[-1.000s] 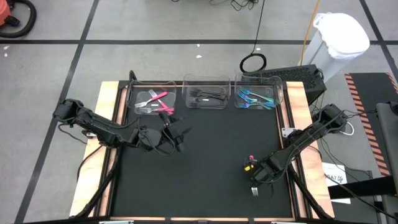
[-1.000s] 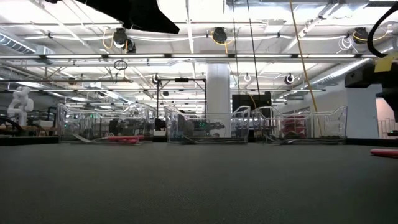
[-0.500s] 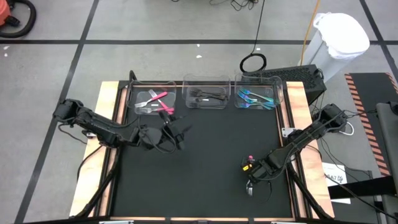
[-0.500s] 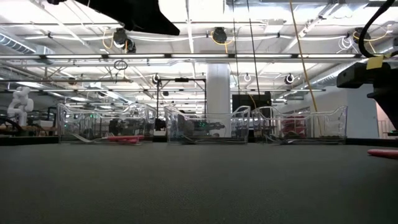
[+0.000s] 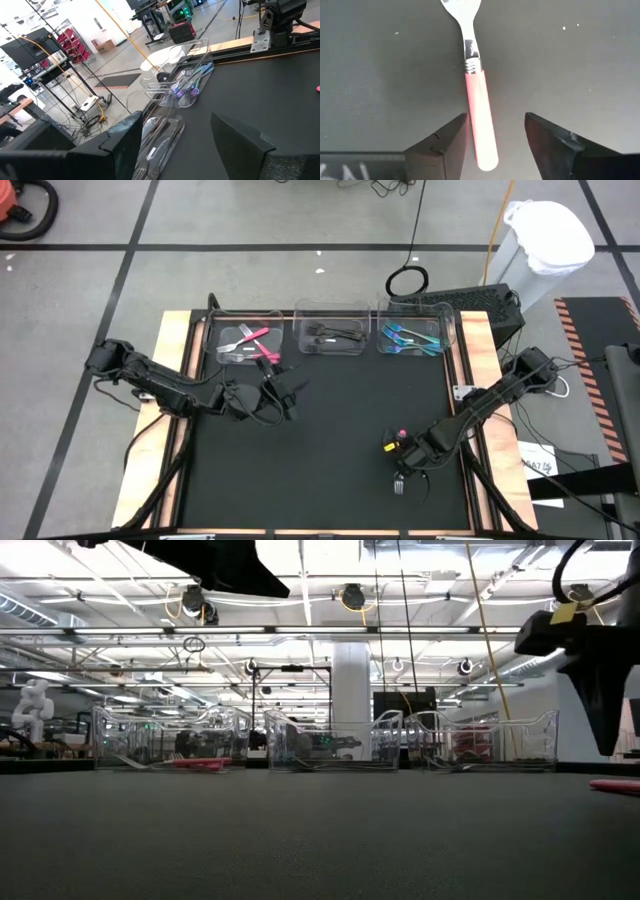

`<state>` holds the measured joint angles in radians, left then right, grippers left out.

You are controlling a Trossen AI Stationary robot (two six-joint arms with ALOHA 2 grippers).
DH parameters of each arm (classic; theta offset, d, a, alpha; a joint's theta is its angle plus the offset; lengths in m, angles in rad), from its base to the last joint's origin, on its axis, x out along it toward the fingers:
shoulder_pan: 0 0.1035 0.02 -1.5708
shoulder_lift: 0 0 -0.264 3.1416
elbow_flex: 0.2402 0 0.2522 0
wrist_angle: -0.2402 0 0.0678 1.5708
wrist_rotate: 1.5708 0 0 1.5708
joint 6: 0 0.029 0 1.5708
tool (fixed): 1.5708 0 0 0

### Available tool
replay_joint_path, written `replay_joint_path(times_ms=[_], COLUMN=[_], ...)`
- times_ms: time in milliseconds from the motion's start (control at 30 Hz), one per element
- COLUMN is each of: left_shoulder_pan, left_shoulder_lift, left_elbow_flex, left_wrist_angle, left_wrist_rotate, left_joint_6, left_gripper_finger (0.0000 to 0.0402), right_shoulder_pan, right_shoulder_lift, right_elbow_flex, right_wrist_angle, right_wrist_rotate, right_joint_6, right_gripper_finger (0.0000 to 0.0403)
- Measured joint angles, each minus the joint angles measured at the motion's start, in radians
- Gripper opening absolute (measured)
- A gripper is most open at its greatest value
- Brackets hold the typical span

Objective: Sort silverware by color (type)
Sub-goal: Put the pink fork into the transparent bin

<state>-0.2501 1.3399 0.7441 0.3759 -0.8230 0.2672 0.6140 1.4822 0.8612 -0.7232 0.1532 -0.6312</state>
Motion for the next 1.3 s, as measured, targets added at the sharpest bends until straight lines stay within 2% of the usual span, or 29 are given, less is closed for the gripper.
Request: replay_joint_path(times_ms=[200, 567, 700, 833, 1100, 1300], left_shoulder_pan=[0.0, 0.0, 0.0, 0.0, 0.0, 0.0], left_shoulder_lift=[0.0, 0.0, 0.0, 0.0, 0.0, 0.0], left_elbow_flex=[0.0, 0.0, 0.0, 0.0, 0.0, 0.0], left_wrist_angle=[0.0, 0.0, 0.001, 0.001, 0.001, 0.004], left_wrist_rotate=[0.0, 0.0, 0.0, 0.0, 0.0, 0.0], left_joint_6=[-0.001, -0.003, -0.003, -0.003, -0.002, -0.013], left_gripper_finger=[0.0237, 0.0237, 0.0237, 0.0237, 0.0237, 0.0237], right_shoulder_pan=[-0.03, -0.096, -0.121, -0.137, -0.144, -0.144], right_shoulder_lift=[0.0, -0.001, 0.0, 0.001, 0.002, -0.003], right_elbow_flex=[-0.012, -0.117, -0.122, -0.123, -0.124, -0.124], right_wrist_angle=[0.005, 0.081, 0.103, 0.114, 0.112, 0.116], right_wrist_rotate=[-0.058, -0.108, -0.163, -0.209, -0.219, -0.21], right_joint_6=[0.021, 0.034, 0.075, 0.077, 0.069, 0.118], right_gripper_finger=[0.0216, 0.0211, 0.0187, 0.0147, 0.006, 0.0053])
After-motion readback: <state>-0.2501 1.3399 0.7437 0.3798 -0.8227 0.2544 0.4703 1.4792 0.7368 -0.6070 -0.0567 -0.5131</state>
